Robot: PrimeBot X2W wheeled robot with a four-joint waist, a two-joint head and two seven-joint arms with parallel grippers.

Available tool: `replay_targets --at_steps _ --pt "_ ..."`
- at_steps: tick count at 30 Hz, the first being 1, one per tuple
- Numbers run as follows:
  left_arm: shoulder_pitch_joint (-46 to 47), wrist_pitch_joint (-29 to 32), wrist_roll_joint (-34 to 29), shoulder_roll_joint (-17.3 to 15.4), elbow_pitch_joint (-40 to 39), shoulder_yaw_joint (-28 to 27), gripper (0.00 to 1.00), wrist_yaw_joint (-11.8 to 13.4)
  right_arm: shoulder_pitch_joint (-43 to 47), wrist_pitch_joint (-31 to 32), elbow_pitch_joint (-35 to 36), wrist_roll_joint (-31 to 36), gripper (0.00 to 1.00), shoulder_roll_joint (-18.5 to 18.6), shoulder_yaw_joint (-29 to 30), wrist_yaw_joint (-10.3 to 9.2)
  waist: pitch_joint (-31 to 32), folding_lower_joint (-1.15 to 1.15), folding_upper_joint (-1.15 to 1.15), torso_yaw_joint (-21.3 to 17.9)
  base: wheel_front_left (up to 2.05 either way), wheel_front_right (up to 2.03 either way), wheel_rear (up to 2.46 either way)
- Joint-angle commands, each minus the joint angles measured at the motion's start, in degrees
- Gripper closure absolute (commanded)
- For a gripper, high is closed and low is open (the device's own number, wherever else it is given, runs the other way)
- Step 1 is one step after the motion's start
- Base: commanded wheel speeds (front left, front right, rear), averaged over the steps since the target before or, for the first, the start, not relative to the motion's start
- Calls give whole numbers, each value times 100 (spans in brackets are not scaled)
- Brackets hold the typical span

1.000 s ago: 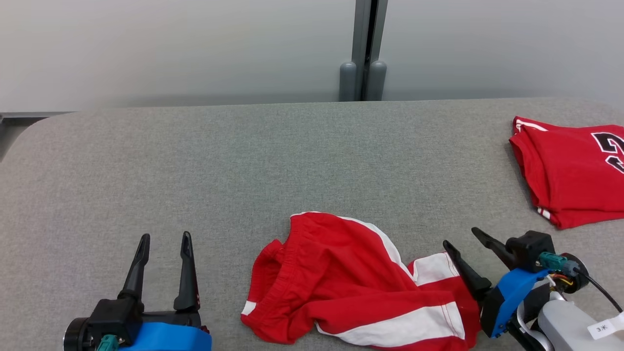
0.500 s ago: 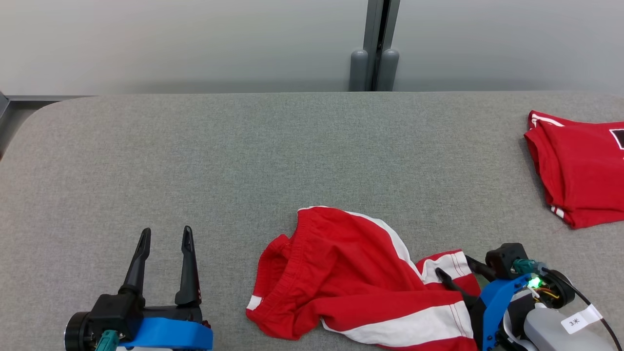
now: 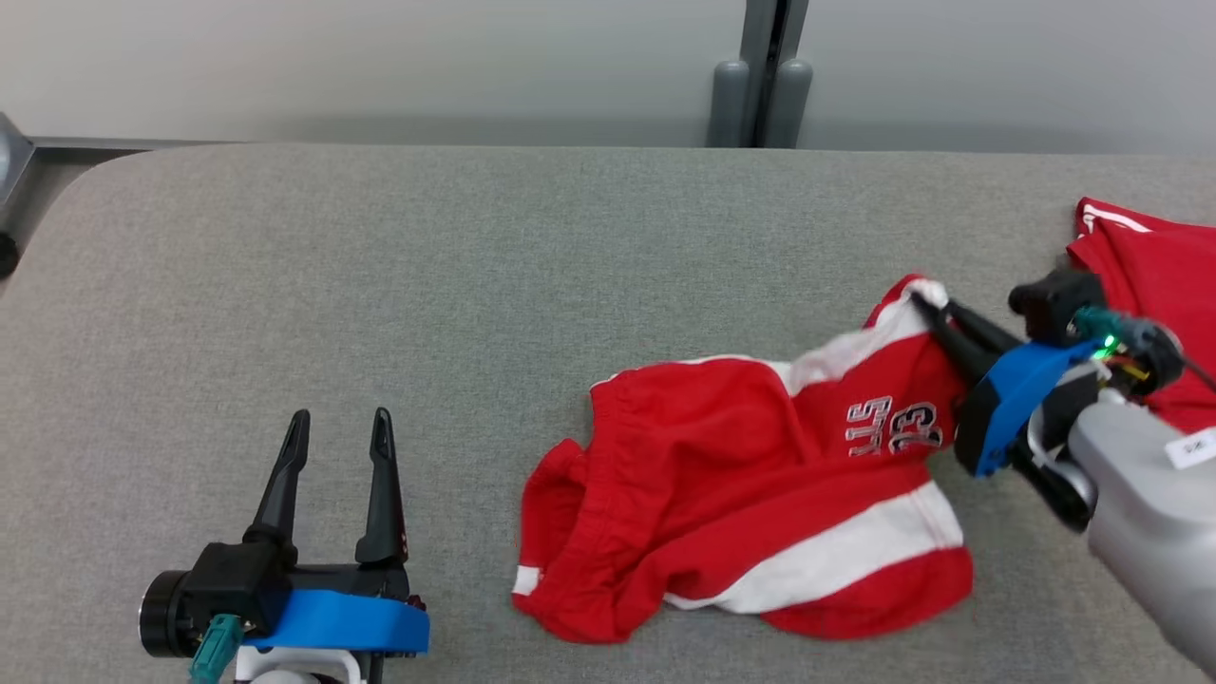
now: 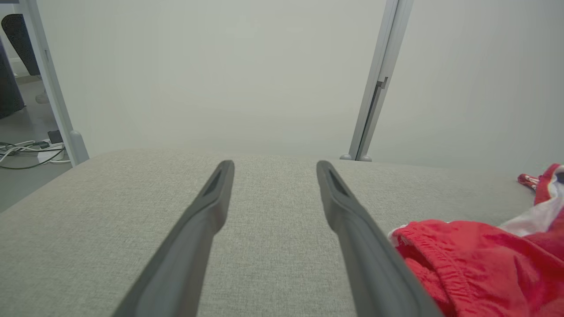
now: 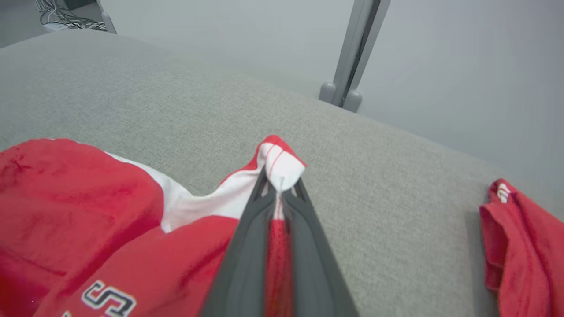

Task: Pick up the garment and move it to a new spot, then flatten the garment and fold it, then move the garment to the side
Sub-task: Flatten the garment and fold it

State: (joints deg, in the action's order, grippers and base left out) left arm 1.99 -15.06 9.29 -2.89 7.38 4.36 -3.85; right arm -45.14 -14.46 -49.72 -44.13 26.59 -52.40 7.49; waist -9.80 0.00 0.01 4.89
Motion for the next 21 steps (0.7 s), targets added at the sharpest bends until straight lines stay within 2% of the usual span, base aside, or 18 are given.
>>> replay_targets --at_steps 1,7,11,12,13,17,21 --pt "120 -12 26 1 -11 17 0 31 -258 -41 -112 -35 100 79 42 1 -93 0 -1 103 0 0 0" --pt "277 -12 83 1 -21 141 0 71 -1115 -72 -702 -106 100 87 338 1 -350 0 -1 383 0 0 0" --pt "368 -12 130 1 -36 182 0 111 -1393 -73 -1078 -144 100 -44 660 1 -526 0 -1 487 0 0 0" --pt "377 -12 133 1 -37 193 0 121 -1409 -73 -1196 -103 64 -94 672 1 -546 0 -1 502 0 0 0" --pt "385 -12 131 2 -39 204 0 124 -1459 -75 -1254 -50 0 -123 678 1 -562 0 -1 510 0 0 0" --pt "362 -12 113 3 -34 199 0 142 -1508 -75 -1265 122 0 -167 865 1 -576 0 -1 457 0 0 0" --pt "373 -12 40 1 -24 147 0 123 -1279 -76 -825 461 0 -107 1234 1 -513 0 -1 295 0 0 0"
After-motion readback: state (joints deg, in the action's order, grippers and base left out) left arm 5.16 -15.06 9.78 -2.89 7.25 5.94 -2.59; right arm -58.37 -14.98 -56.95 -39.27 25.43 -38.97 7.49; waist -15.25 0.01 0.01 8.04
